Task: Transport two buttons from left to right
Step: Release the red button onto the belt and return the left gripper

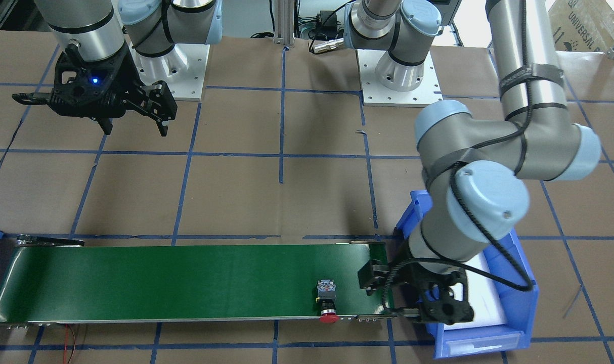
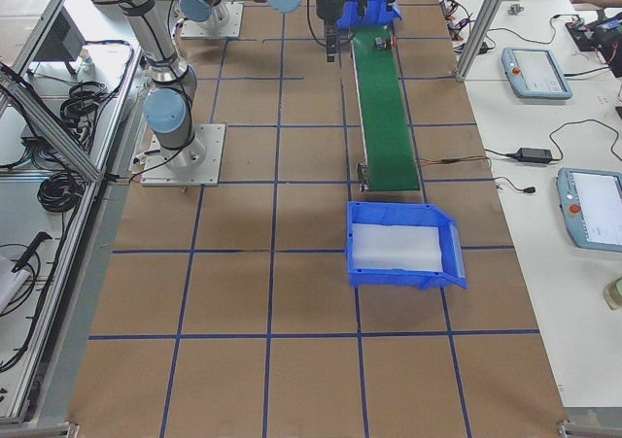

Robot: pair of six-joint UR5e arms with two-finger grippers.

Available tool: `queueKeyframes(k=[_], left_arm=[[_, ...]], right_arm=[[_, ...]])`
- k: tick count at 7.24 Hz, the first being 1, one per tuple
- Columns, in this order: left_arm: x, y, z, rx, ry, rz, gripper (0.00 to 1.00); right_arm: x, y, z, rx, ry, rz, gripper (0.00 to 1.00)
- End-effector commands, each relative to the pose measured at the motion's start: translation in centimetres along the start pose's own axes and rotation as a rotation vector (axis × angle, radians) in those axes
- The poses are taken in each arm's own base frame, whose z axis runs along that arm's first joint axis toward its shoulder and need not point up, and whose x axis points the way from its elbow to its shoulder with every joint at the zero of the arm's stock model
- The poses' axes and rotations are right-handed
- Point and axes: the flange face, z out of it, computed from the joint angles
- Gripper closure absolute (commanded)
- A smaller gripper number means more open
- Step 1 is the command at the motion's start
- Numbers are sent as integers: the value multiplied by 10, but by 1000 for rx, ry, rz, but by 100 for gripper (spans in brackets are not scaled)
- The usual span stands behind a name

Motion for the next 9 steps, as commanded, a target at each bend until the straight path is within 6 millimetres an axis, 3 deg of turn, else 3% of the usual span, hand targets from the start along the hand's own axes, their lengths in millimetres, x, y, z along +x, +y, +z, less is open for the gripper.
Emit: queueKeyframes(k=[1, 3, 4, 6, 7, 9], left_arm=[[-90, -8, -23, 2, -11, 90, 0], [-147, -7, -19, -9, -15, 229, 0], [-156, -6, -19, -14, -21, 292, 0], [-155, -8, -19, -2, -18, 236, 0], [-155, -8, -22, 3, -27, 35, 0], [-150, -2, -32, -3, -25, 6, 0]], right_arm=[[0, 0, 0, 0, 0, 0, 0], [0, 0, 0, 0, 0, 0, 0], [1, 0, 0, -2, 0, -2, 0], [4, 0, 0, -8, -1, -22, 0], [4, -1, -1, 1, -1, -20, 0], [3, -2, -1, 7, -1, -9, 0]])
